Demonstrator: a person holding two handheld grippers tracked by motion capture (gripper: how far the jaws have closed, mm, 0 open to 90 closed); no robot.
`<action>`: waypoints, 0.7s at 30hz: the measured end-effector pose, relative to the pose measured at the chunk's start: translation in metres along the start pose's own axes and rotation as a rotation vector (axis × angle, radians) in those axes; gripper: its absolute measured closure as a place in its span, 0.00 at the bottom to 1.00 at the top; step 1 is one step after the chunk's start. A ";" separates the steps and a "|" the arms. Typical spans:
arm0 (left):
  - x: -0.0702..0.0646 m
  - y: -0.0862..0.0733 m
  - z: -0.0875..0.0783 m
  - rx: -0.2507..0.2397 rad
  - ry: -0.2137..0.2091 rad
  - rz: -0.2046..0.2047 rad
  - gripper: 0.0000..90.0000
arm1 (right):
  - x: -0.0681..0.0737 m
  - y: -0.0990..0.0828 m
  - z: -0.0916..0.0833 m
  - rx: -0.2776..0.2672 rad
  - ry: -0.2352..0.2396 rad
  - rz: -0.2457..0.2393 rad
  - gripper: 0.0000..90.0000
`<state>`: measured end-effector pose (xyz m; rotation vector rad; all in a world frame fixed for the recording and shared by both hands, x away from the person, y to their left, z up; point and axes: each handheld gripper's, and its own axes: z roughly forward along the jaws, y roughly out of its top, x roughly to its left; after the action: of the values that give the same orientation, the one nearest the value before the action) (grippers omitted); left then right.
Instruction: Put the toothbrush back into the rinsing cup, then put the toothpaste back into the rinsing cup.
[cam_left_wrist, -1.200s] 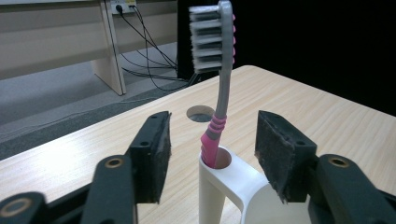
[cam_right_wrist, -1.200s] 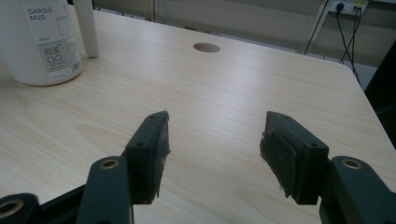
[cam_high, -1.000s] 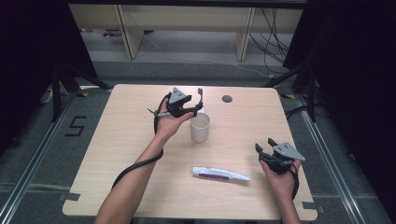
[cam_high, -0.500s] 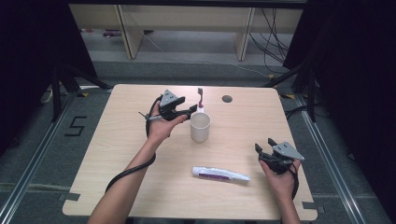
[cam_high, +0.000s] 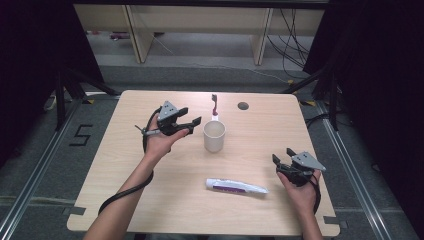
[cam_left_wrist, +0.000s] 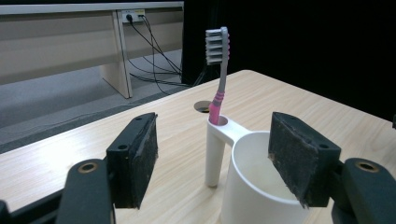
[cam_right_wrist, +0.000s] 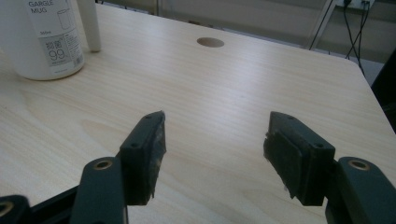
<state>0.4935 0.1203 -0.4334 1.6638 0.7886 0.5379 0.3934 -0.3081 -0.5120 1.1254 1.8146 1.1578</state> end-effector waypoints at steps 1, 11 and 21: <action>0.001 -0.001 -0.003 0.000 0.000 0.000 0.36 | 0.000 0.000 0.000 -0.002 0.004 -0.001 0.43; 0.009 -0.012 -0.025 -0.001 0.026 -0.002 0.36 | -0.001 0.007 -0.011 -0.021 0.004 0.034 0.46; 0.010 -0.023 -0.044 0.001 0.045 0.009 0.36 | 0.011 0.027 -0.010 0.080 0.080 -0.023 0.51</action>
<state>0.4637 0.1595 -0.4455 1.6618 0.8149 0.5828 0.3884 -0.2954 -0.4850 1.1146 1.9450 1.1409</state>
